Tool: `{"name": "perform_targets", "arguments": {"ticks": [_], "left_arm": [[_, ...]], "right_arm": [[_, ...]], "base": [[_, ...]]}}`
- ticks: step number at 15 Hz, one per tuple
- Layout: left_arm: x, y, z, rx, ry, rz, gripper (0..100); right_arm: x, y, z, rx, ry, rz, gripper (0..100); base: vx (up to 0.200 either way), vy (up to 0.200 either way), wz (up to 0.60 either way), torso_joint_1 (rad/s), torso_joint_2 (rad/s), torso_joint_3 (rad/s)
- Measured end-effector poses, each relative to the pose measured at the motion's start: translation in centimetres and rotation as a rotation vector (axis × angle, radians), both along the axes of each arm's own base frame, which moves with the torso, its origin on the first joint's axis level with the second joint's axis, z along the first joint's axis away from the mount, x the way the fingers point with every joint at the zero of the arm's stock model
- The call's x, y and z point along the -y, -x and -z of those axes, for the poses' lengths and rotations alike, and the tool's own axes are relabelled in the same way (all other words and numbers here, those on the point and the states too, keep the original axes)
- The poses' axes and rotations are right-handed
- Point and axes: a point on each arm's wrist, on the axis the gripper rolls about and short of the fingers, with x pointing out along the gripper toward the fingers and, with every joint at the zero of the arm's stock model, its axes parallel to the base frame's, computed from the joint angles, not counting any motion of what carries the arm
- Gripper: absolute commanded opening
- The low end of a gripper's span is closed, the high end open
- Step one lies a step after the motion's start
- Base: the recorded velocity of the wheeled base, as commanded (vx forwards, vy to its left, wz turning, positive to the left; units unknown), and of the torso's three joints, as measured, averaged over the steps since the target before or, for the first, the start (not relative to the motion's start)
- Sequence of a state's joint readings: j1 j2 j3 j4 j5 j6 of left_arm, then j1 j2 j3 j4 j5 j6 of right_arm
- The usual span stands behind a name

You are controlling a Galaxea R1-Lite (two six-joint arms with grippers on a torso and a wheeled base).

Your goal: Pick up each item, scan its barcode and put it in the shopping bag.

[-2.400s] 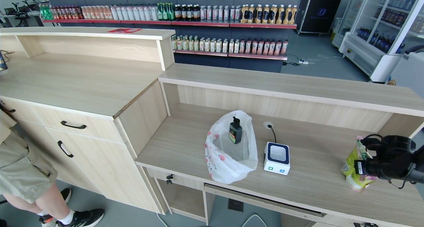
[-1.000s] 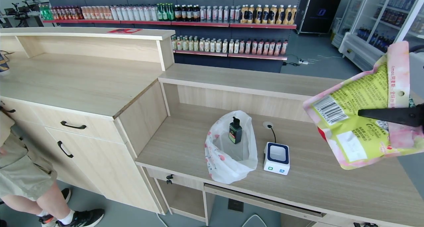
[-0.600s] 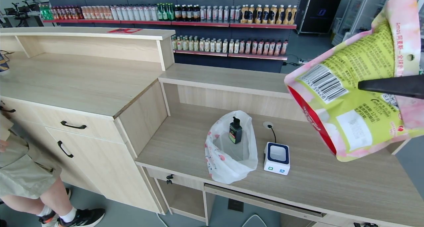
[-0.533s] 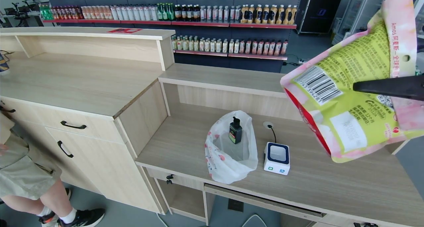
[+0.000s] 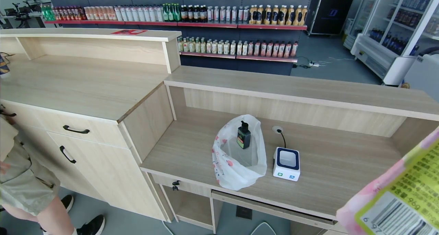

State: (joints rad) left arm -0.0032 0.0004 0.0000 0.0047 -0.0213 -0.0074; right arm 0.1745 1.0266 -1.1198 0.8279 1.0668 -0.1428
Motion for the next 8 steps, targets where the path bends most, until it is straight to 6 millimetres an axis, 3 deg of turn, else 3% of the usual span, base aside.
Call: {"name": "perform_targets", "arguments": {"ticks": [2, 8], "left_arm": [[0.0, 0.0, 0.0, 0.000, 0.000, 0.000, 100], [0.0, 0.0, 0.0, 0.000, 0.000, 0.000, 100]], "right_arm": [[0.4, 1.1, -1.0, 0.010, -0.004, -0.030, 0], [0.5, 0.3, -2.1, 0.079, -0.057, -0.036, 0]], "base": [[0.000, 0.000, 0.00, 0.000, 0.00, 0.000], [0.000, 0.000, 0.00, 0.000, 0.00, 0.000]]}}
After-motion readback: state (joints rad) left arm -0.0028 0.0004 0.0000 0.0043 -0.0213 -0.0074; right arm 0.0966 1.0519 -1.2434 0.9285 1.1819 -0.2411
